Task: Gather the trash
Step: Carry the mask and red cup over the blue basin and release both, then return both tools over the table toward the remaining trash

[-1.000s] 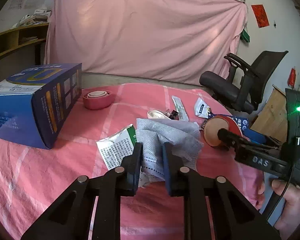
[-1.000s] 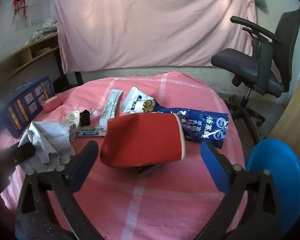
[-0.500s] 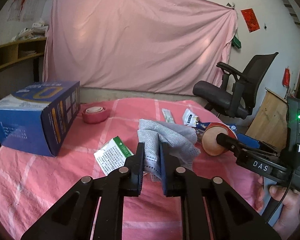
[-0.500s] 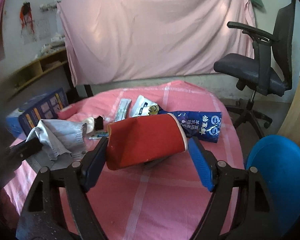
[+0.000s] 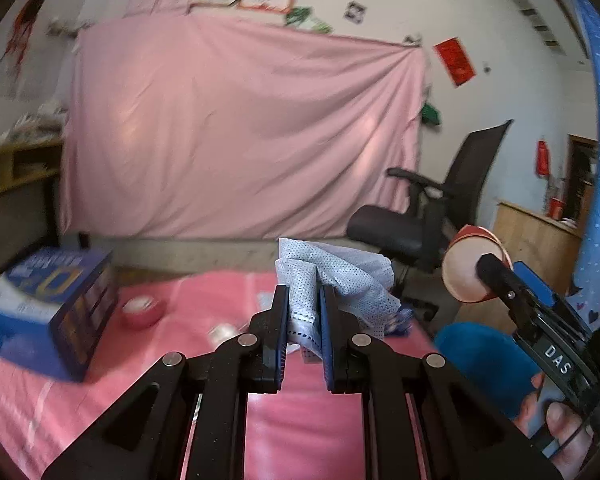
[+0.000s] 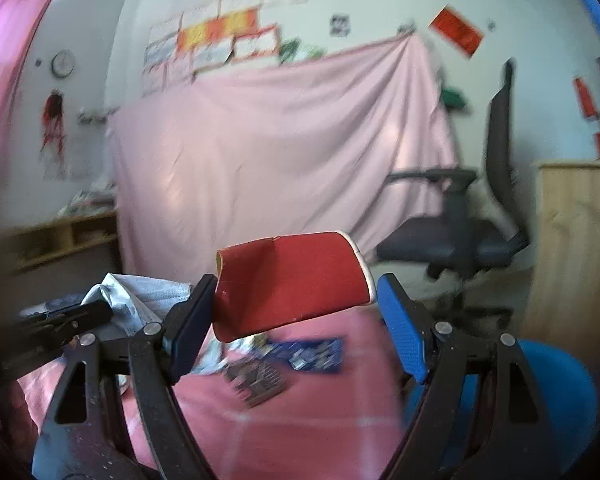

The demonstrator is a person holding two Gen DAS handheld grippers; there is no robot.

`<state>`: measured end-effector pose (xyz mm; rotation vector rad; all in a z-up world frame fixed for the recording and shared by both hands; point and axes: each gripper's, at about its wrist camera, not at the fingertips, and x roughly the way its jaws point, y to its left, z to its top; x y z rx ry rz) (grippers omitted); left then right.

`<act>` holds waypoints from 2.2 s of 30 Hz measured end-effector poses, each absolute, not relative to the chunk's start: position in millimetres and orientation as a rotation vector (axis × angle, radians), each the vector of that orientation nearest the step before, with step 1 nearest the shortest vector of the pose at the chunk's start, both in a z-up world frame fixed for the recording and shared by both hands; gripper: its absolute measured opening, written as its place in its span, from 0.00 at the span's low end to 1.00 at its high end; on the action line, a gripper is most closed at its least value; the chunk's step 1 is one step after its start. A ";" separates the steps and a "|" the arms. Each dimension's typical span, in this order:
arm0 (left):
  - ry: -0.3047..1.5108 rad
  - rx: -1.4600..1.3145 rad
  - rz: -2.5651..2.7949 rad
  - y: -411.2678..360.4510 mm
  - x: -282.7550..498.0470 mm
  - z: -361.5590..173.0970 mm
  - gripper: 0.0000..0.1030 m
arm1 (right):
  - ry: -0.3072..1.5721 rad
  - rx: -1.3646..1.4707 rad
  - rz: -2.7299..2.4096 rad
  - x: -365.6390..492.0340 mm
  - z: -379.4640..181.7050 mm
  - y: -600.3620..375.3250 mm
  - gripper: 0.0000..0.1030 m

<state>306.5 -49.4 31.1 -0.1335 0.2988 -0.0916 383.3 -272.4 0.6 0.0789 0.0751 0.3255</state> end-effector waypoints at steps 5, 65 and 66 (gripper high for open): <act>0.260 -0.092 -0.177 -90.1 319.4 44.2 0.11 | 0.005 0.098 0.197 372.3 9.8 -311.5 0.98; 0.409 -0.163 -0.190 -157.1 371.0 35.4 0.76 | 0.177 0.253 0.075 393.7 -10.8 -400.4 1.00; 0.398 -0.171 -0.174 -149.3 368.3 37.2 0.77 | 0.168 0.245 0.087 393.7 -8.9 -393.7 1.00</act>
